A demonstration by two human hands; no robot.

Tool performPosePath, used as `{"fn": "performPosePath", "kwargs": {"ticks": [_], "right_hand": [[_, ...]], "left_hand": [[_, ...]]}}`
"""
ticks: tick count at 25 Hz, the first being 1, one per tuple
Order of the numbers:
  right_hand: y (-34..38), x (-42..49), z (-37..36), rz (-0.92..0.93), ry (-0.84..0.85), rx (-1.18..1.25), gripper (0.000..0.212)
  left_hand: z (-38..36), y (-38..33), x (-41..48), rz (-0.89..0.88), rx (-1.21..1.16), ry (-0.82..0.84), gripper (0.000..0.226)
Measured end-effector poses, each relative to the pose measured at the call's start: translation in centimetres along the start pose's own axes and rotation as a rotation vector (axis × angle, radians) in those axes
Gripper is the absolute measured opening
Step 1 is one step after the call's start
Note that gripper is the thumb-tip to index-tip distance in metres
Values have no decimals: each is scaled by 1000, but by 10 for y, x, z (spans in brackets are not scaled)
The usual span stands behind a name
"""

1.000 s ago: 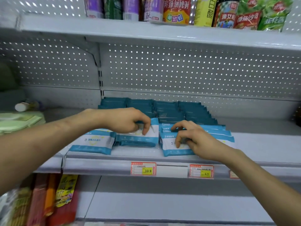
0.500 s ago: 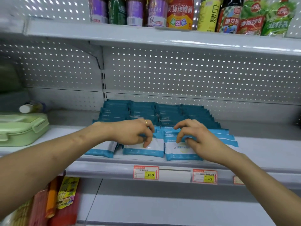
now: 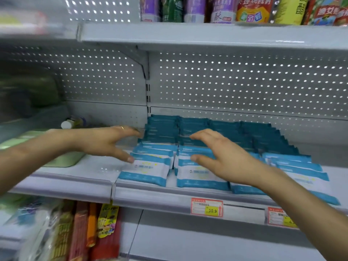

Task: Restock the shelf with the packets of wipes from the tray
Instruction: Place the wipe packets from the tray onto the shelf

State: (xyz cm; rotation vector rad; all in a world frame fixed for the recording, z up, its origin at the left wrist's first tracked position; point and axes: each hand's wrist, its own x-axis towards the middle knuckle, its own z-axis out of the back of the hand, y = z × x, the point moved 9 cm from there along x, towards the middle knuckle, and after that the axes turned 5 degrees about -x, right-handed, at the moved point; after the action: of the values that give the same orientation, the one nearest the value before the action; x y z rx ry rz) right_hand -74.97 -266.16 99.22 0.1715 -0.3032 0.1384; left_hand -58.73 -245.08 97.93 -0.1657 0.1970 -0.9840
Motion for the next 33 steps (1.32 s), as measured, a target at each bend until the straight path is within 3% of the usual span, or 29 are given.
{"fn": "performPosePath", "kwargs": {"ticks": [3,6,12,15,19,33], "right_hand": [[37,32,-30,-9,140,-62,92],[49,60,-55,-37,304,-130,120],[36,97,-90,-71,454,-297,140],[22,101,-99,-121,483,-292,141],[5,114,-99,-168,455,-299,139],[-16,171,-104,-107,291,-401,117]], "left_hand": [[-22,24,-2,72,-32,123,117],[-34,21,15,2,-23,146,132],[-59,15,56,-62,79,205,149],[-63,22,72,-51,127,219,150],[-51,18,89,-81,165,108,147],[-21,35,136,16,228,-121,135]]}}
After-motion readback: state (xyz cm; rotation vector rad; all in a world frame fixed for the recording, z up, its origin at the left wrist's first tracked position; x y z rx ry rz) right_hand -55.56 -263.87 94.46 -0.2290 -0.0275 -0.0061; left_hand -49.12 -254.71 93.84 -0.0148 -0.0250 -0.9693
